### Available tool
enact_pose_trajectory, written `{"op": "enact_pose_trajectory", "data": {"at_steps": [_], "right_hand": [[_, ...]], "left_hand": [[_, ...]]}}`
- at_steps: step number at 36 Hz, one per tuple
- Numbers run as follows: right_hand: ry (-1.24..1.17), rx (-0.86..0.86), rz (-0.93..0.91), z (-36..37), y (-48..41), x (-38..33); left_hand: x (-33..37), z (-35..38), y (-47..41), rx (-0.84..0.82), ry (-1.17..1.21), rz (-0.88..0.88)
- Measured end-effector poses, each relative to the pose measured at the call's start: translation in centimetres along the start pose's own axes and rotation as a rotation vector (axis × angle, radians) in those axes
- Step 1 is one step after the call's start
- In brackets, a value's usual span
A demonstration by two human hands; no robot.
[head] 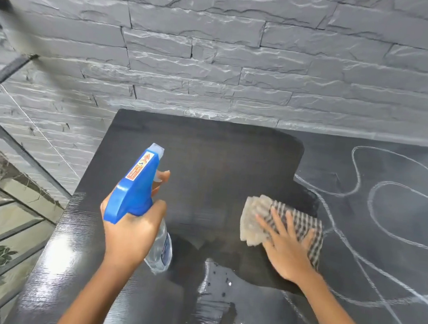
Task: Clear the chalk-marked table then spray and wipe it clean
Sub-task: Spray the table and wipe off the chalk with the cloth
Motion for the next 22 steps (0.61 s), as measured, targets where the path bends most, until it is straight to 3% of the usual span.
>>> {"op": "enact_pose_trajectory", "data": {"at_steps": [4,7,13,18,22], "right_hand": [[-0.149,0.011,0.070,-3.2,-5.4,-4.0],[-0.163,-0.016,0.009,-4.0,-8.4,-9.8],[0.186,-0.022,-0.316,-1.4,-6.9,-18.8],[0.212,0.011,-0.402,1.3,-1.6,-13.9],[0.151,-0.042,-0.217,3.0,1.5,-6.1]], "left_hand": [[0.3,0.3,0.0,0.005,-0.008,0.025],[0.4,0.4,0.1,0.011,-0.007,0.013],[0.3,0.2,-0.1,0.010,-0.047,-0.017],[0.4,0.2,0.2,0.027,-0.042,-0.012],[0.2,0.2,0.0,0.024,-0.058,-0.008]]}}
Point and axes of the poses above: each hand's wrist, its own y-axis away from the middle knuckle, its own z-axis out of the palm, x = y × z, the point moved 4 cm from there along -y, towards the middle knuckle, and after that the axes turned 13 degrees about -x, right-handed, at the moved point
